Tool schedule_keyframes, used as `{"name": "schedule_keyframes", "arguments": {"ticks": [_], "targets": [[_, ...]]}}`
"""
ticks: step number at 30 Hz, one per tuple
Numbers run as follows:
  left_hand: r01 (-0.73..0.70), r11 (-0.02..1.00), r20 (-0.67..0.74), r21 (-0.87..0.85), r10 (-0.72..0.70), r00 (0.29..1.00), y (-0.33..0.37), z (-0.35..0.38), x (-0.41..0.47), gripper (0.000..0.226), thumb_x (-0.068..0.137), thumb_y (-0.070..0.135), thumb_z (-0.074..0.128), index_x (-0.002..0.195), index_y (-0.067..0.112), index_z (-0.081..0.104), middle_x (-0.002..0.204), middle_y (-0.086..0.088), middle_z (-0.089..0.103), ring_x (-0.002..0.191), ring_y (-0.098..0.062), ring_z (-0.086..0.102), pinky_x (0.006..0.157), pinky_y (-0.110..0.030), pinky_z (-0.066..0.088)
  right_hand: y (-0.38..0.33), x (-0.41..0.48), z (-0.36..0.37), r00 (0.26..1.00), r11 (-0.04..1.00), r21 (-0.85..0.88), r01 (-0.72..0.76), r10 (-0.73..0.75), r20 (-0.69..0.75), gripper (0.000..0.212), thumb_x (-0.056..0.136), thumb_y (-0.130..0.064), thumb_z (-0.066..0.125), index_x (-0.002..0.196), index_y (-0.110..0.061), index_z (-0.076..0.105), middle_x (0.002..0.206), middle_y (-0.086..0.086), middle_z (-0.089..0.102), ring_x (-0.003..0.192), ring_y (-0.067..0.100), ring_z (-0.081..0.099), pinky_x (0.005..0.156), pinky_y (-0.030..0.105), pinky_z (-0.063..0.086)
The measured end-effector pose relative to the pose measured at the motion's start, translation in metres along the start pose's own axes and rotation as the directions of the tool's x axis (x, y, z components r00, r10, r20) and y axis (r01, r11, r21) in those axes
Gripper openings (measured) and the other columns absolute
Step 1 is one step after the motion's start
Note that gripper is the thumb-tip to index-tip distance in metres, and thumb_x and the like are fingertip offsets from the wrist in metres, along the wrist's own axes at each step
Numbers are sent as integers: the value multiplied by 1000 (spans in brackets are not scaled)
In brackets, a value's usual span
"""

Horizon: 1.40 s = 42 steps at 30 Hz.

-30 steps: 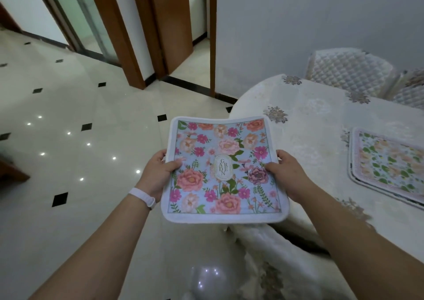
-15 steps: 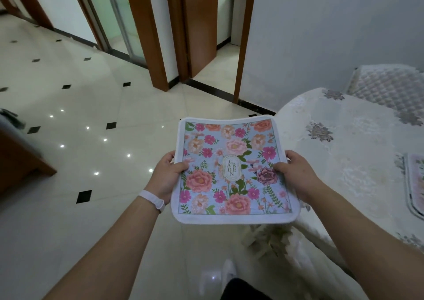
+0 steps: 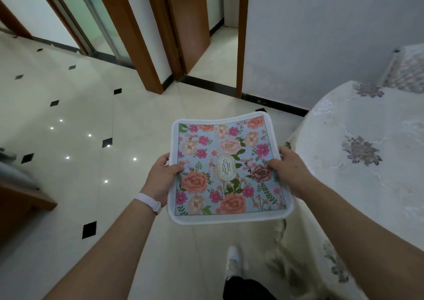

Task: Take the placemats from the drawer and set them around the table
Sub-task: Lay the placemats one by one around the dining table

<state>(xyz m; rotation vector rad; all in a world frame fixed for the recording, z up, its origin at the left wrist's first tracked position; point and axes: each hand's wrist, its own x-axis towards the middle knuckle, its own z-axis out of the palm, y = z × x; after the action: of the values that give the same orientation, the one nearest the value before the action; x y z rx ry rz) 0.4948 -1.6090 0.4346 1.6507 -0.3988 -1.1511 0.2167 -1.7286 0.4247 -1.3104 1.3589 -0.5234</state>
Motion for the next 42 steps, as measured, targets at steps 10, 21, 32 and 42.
{"name": "schedule_keyframes", "arguments": {"ticks": [10, 21, 32, 42], "targets": [[-66, 998, 118, 23, 63, 991, 104, 45, 111, 36, 89, -2, 57, 123, 10, 54, 105, -20, 70, 82, -37, 71, 64, -46, 59, -84, 98, -26, 994, 999, -2, 45, -45, -99, 16, 90, -16, 60, 106, -15, 57, 92, 7, 72, 66, 18, 73, 54, 31, 58], [-68, 995, 315, 78, 40, 948, 175, 86, 298, 35, 89, 3, 60, 122, 13, 54, 104, -21, 69, 84, -39, 71, 68, -51, 59, -136, 225, -6, 958, 999, 30, -15, 23, -285, 16, 93, -19, 58, 109, -19, 56, 90, 3, 73, 64, 14, 73, 51, 26, 56], [-107, 991, 495, 78, 55, 867, 303, 112, 487, 34, 89, 1, 60, 121, 12, 57, 107, -21, 69, 87, -40, 70, 71, -54, 58, -247, 362, 30, 889, 993, 122, -7, 62, -455, 18, 94, -18, 58, 111, -23, 53, 95, 3, 72, 72, 16, 74, 60, 35, 61], [-54, 995, 632, 84, -11, 775, 356, 215, 556, 31, 90, 0, 58, 120, 8, 55, 106, -19, 69, 84, -37, 71, 62, -44, 59, -272, 427, -24, 768, 984, 176, 35, 86, -635, 19, 94, -13, 57, 111, -21, 56, 96, -1, 71, 70, 10, 72, 48, 19, 53]]}}
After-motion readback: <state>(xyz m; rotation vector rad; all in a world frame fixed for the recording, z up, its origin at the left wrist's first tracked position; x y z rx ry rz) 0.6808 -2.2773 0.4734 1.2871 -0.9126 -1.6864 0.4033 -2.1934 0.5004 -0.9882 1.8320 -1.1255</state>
